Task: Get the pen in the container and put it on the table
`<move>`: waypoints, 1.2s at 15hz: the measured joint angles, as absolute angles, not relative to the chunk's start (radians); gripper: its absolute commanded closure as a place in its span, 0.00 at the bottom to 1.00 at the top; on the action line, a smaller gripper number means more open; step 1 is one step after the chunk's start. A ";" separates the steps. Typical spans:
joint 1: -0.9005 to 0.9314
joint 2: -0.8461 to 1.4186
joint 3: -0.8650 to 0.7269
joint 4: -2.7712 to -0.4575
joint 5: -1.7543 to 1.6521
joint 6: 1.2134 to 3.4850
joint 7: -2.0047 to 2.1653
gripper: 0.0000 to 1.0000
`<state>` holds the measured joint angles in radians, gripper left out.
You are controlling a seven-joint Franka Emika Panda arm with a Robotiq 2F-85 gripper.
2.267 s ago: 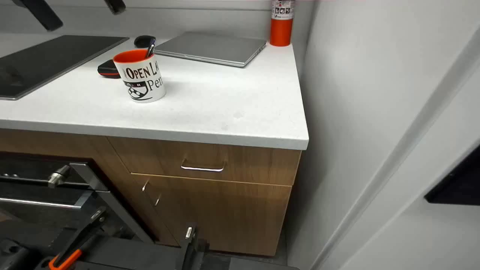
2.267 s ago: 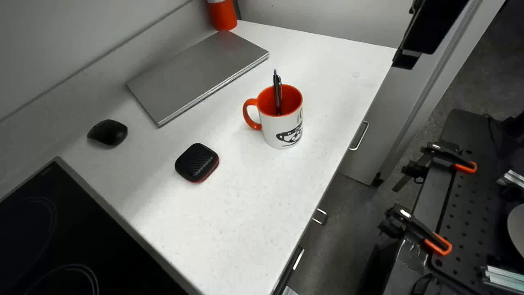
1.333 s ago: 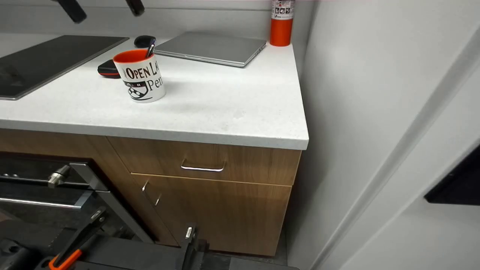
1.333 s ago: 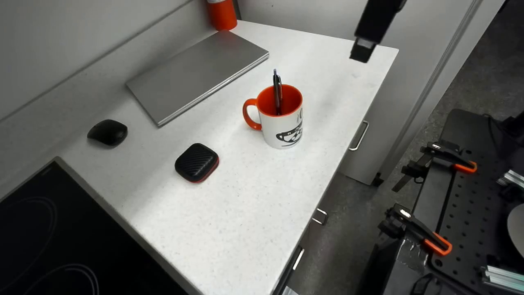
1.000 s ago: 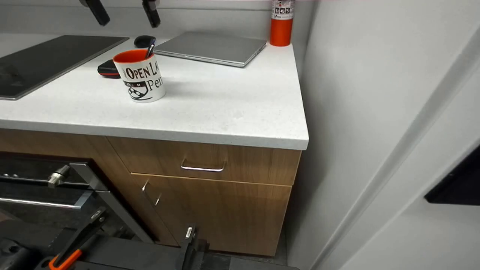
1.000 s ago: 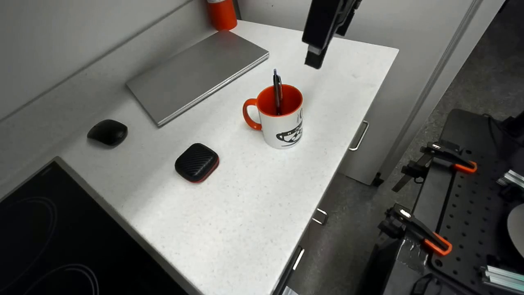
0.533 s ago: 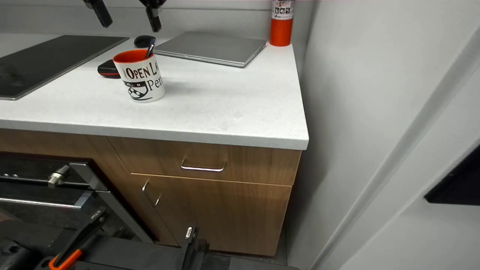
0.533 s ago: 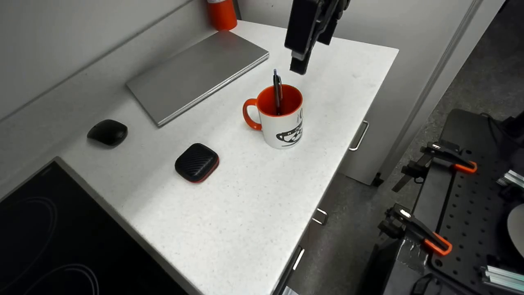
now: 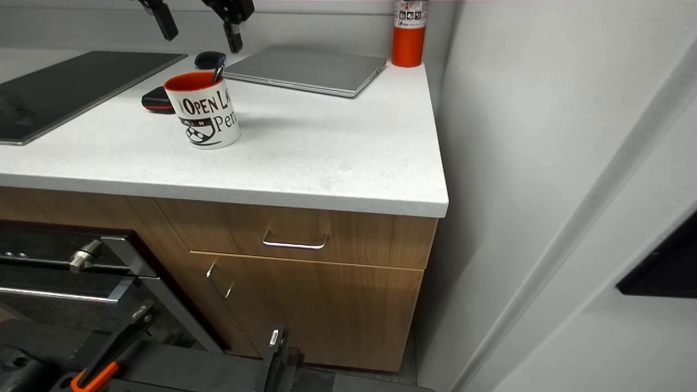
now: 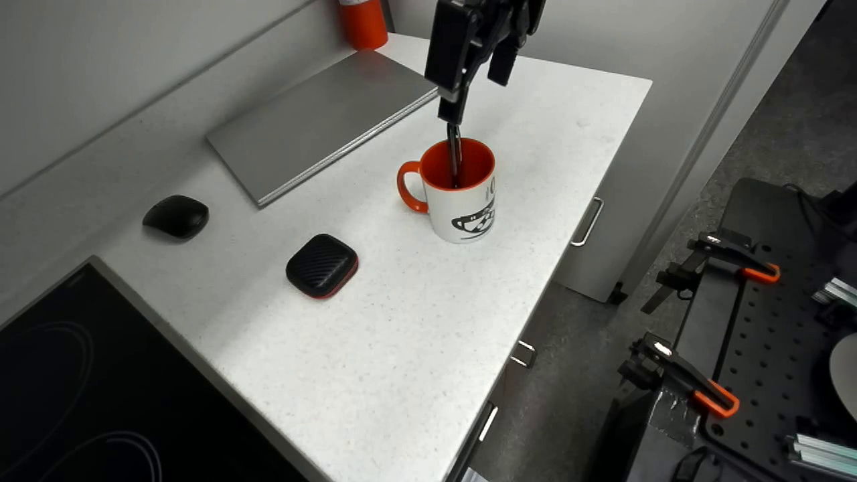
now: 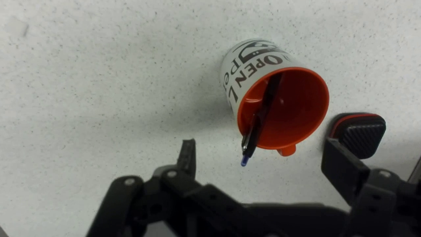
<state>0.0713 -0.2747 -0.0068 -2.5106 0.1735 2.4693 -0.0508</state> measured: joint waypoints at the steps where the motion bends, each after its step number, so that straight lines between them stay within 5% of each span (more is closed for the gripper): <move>1: 0.072 -0.252 -0.007 -2.499 0.191 2.483 -0.055 0.00; 11: 0.065 -0.124 -0.009 -2.438 0.251 2.502 -0.056 0.00; 13: 0.063 -0.124 -0.009 -2.438 0.252 2.501 -0.056 0.26; 18: 0.063 -0.120 -0.010 -2.439 0.310 2.498 -0.060 0.67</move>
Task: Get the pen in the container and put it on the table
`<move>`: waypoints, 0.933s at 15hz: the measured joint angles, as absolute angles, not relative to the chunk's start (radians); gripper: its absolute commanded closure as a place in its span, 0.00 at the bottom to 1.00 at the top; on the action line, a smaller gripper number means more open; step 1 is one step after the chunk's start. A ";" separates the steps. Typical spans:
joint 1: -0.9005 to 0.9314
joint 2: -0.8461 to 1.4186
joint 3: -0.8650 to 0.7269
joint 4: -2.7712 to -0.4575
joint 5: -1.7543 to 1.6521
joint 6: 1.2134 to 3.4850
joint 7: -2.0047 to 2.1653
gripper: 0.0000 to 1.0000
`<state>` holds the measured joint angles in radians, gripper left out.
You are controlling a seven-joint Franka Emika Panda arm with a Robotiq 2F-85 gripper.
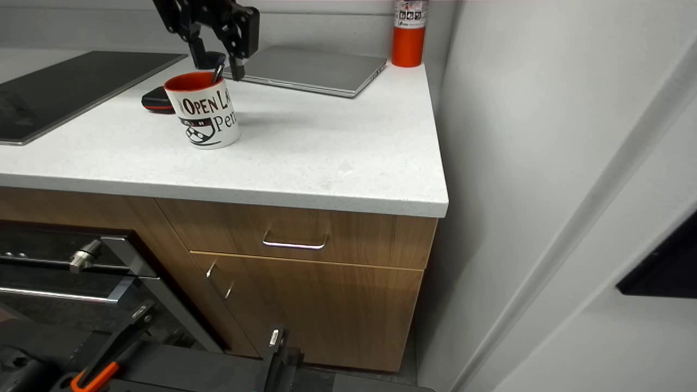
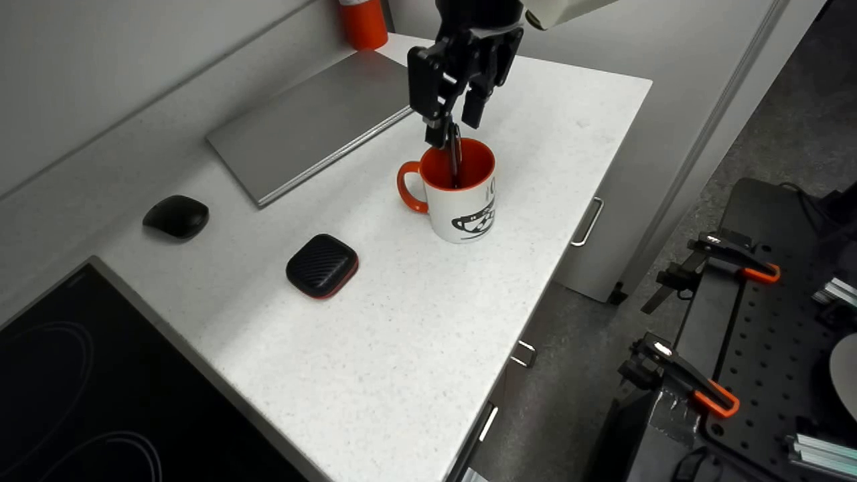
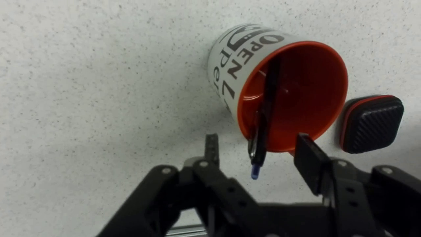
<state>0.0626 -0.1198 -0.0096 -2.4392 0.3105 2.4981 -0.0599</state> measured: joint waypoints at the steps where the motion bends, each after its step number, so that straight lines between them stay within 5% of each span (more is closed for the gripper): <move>1: 0.063 -0.118 -0.010 -2.439 0.317 2.498 -0.060 0.74; 5: 0.063 -0.117 -0.011 -2.439 0.338 2.498 -0.060 1.00; 14: 0.064 -0.122 -0.011 -2.431 0.344 2.498 -0.061 0.97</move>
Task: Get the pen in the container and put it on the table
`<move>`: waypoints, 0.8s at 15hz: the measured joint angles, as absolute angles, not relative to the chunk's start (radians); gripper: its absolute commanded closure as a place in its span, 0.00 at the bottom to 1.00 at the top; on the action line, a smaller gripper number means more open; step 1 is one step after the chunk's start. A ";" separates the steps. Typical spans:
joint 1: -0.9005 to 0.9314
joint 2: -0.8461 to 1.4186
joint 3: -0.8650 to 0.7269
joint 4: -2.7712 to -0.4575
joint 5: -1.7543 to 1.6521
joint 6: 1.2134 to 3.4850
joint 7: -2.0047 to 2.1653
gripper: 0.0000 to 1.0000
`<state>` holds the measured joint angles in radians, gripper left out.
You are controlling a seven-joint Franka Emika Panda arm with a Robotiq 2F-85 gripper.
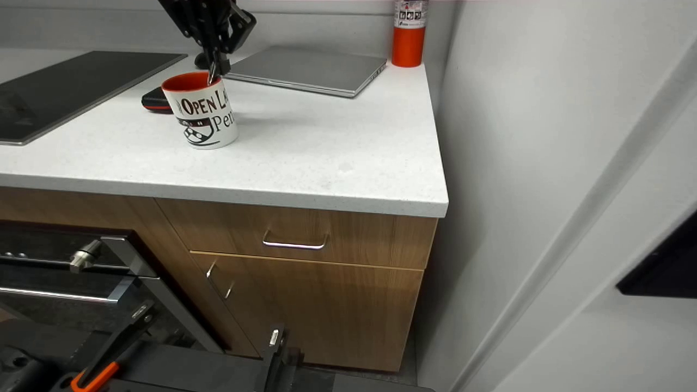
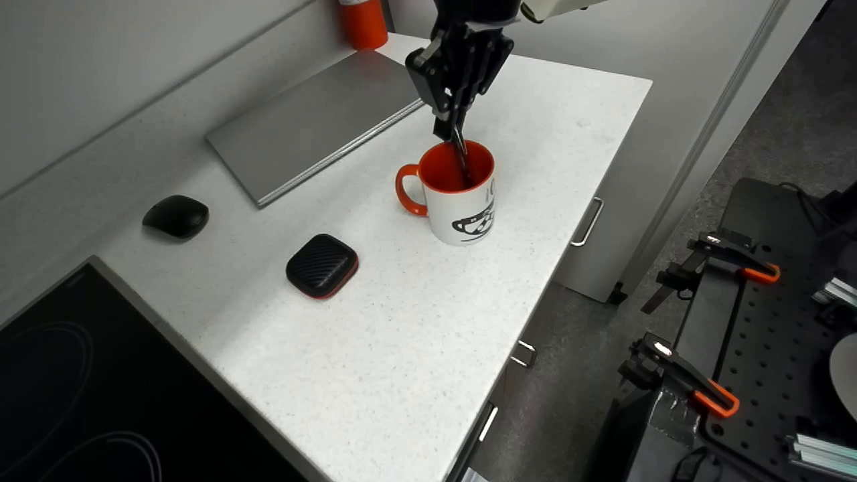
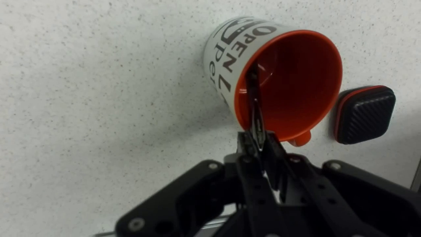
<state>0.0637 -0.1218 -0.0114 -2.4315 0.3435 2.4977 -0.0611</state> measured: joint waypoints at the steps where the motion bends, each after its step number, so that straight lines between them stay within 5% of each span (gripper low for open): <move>1: 0.065 -0.128 -0.009 -2.428 0.344 2.497 -0.064 0.97; 12: 0.007 -0.290 0.020 -2.310 0.027 2.338 0.096 0.97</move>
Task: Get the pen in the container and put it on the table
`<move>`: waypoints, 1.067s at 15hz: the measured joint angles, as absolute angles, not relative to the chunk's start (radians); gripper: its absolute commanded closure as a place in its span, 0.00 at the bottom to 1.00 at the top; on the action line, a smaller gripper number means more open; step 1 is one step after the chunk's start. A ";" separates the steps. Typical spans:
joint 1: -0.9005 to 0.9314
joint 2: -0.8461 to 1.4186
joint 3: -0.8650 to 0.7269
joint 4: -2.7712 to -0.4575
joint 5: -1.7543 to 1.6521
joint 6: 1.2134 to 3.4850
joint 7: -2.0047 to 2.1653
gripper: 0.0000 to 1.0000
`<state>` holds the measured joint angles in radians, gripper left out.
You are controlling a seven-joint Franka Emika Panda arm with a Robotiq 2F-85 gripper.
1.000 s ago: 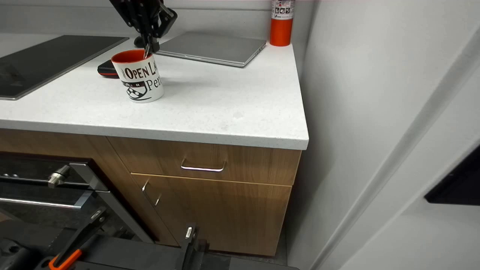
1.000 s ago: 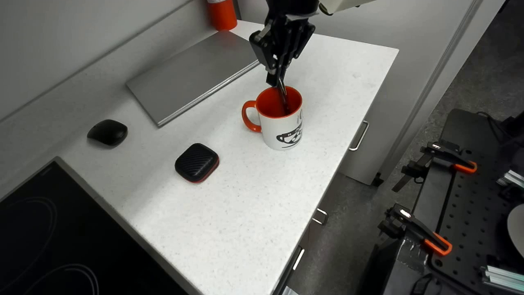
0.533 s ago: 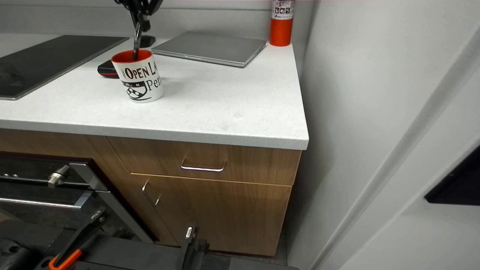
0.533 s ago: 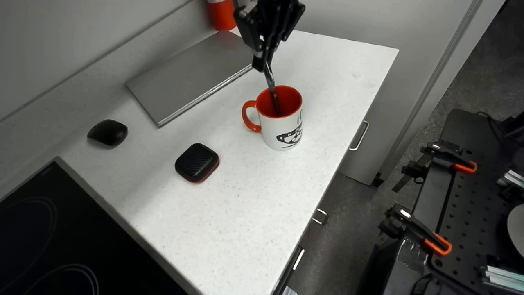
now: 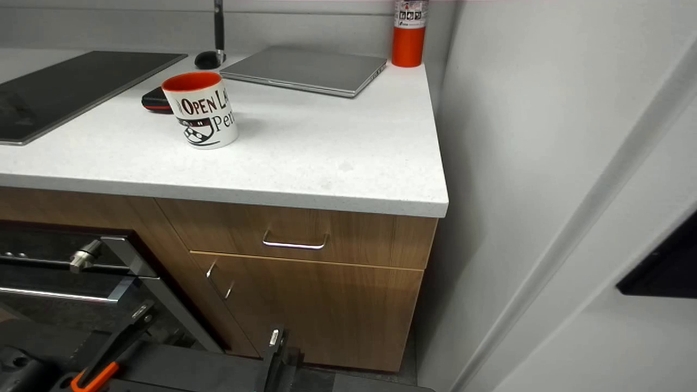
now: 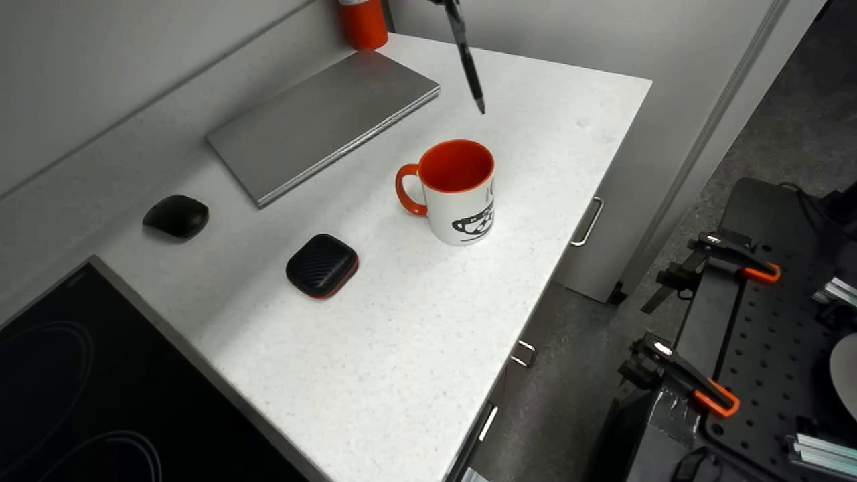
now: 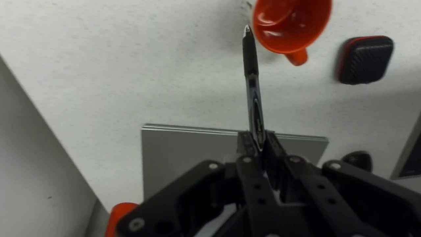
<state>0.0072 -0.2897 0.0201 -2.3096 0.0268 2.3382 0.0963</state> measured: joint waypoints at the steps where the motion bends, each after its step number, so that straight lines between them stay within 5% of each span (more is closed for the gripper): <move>1: -0.013 -0.289 0.024 -2.309 -0.039 2.317 0.130 0.97; 9: -0.081 -0.148 0.030 -2.306 -0.291 2.162 0.283 0.97; 16: -0.081 0.112 -0.018 -2.218 -0.264 2.330 0.346 0.97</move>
